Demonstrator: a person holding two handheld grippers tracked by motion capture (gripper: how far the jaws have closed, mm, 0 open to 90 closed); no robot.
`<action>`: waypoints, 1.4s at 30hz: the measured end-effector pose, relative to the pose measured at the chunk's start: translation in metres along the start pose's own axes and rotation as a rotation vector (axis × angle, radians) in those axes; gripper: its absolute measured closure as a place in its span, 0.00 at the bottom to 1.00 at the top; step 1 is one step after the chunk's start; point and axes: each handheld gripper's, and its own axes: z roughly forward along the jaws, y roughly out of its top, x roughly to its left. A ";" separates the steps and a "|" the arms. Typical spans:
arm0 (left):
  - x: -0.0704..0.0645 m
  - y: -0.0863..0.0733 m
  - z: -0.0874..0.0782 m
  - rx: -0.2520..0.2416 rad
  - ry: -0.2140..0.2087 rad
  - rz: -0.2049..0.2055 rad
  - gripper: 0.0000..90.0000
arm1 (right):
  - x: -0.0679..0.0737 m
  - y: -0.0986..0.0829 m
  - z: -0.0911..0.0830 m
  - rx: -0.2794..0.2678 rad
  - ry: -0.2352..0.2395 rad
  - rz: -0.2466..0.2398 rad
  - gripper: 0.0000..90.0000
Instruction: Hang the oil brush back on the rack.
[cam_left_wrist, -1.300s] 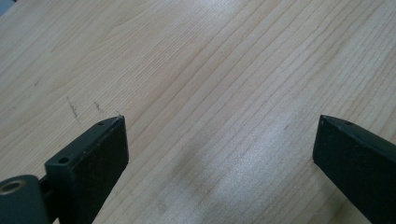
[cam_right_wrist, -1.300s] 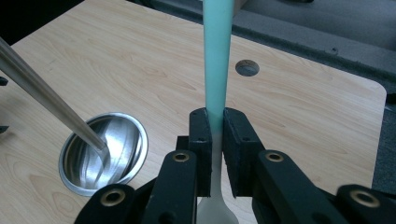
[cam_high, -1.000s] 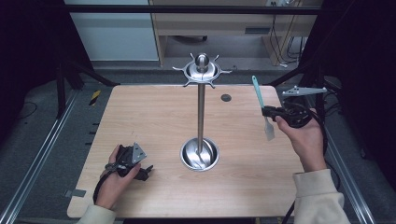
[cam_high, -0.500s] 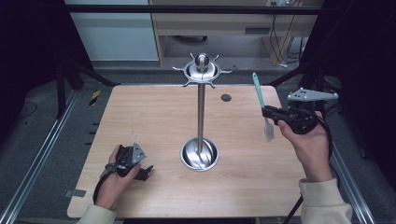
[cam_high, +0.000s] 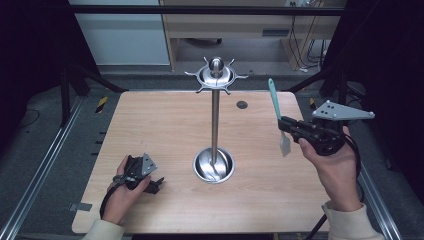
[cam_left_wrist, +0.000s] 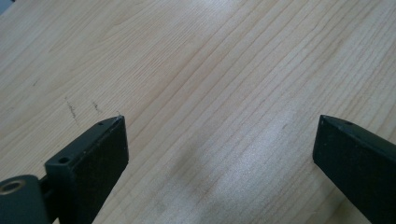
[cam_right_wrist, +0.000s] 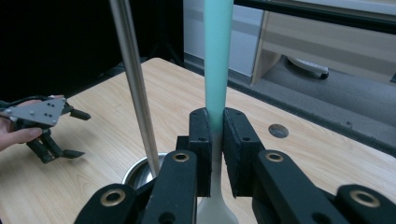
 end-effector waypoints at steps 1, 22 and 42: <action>0.000 0.000 0.000 0.000 0.000 0.001 0.03 | 0.001 0.000 -0.001 -0.002 0.002 -0.005 0.91; -0.001 0.000 0.001 -0.003 0.000 0.007 0.03 | 0.014 0.007 0.002 -0.047 0.047 -0.019 0.91; -0.001 0.000 0.001 0.003 -0.008 0.002 0.03 | 0.009 0.018 0.020 -0.053 0.136 -0.009 0.91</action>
